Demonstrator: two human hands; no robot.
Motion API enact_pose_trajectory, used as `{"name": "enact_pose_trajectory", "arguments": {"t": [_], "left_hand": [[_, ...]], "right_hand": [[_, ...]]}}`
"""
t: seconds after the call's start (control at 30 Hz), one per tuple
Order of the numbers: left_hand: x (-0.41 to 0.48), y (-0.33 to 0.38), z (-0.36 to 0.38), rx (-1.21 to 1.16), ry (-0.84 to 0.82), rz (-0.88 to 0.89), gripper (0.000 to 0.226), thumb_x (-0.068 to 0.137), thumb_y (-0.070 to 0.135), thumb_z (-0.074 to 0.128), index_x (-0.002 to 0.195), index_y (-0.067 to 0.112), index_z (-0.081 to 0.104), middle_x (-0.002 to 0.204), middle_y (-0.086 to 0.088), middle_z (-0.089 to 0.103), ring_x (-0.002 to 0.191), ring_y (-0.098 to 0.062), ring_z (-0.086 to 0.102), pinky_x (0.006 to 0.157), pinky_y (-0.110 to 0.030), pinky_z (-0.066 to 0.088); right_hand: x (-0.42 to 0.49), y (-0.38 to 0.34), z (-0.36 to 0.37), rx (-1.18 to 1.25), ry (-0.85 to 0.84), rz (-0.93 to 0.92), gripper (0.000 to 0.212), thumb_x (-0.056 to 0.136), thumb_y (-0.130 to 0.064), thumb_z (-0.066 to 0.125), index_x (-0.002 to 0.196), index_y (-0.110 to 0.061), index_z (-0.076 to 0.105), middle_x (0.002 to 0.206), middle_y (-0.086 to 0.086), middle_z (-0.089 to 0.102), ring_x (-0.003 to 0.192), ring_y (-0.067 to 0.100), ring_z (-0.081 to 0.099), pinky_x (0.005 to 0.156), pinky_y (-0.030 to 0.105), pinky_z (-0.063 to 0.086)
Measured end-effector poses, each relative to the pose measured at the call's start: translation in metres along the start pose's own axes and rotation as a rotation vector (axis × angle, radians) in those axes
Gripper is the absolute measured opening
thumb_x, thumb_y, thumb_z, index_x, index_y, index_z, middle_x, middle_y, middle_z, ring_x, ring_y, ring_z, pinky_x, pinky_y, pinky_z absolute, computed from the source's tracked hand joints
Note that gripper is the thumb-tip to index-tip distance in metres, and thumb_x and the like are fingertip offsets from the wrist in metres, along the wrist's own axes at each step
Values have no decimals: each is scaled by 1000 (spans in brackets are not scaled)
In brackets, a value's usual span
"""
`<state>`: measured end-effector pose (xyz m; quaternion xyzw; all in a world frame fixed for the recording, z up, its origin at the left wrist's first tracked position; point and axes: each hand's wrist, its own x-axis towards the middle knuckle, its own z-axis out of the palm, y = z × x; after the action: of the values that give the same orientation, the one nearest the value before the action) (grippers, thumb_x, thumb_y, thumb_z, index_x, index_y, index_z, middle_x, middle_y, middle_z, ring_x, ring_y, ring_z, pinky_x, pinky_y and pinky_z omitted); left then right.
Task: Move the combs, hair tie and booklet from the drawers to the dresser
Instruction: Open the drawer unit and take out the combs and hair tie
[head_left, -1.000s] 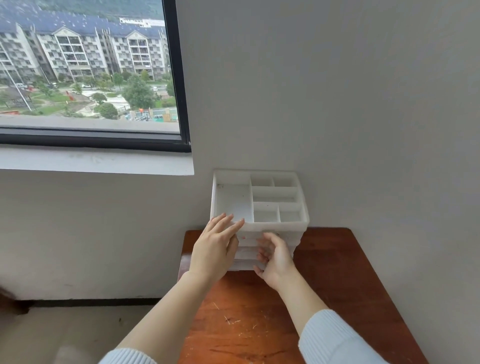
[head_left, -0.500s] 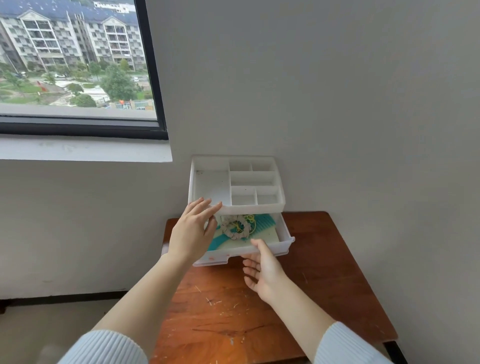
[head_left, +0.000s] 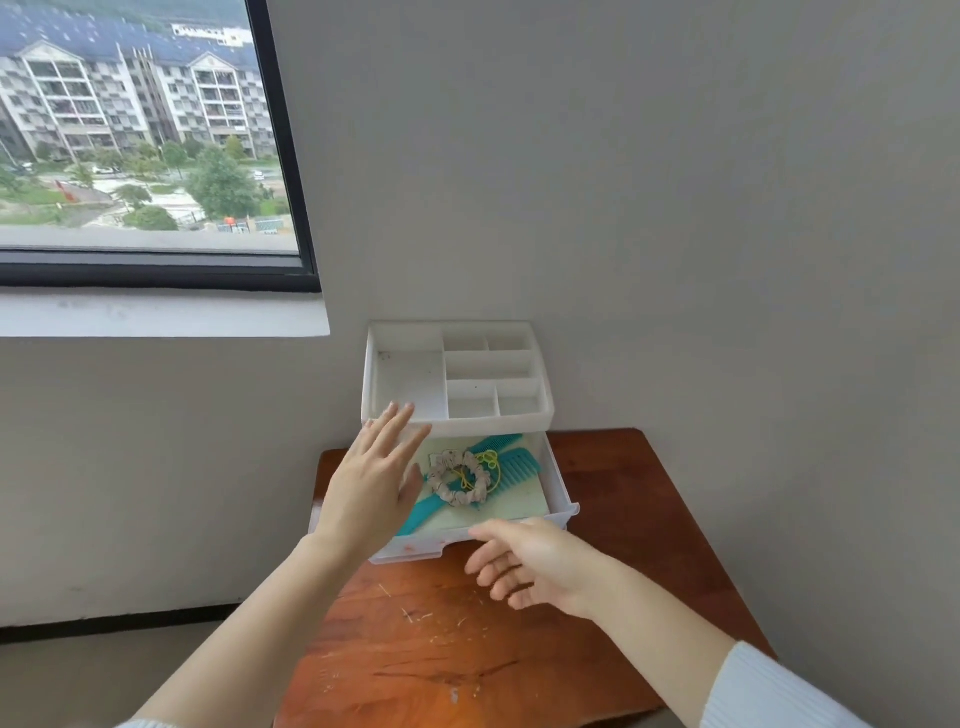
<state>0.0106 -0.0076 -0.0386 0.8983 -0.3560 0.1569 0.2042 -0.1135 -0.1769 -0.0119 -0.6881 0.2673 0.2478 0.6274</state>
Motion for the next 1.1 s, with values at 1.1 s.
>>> {"name": "enact_pose_trajectory", "arguments": {"t": [1.1], "left_hand": [[37,37,15,175,-651,-287,11,75,14,56,86,11,55,80,-5,56,79,-27,62,60,-32,48]], "right_hand": [[57,-46,-28,-550,515,-381,9,70,-16,64,70,-11,57,68,2,59,62,18,55,56,29,41]]}}
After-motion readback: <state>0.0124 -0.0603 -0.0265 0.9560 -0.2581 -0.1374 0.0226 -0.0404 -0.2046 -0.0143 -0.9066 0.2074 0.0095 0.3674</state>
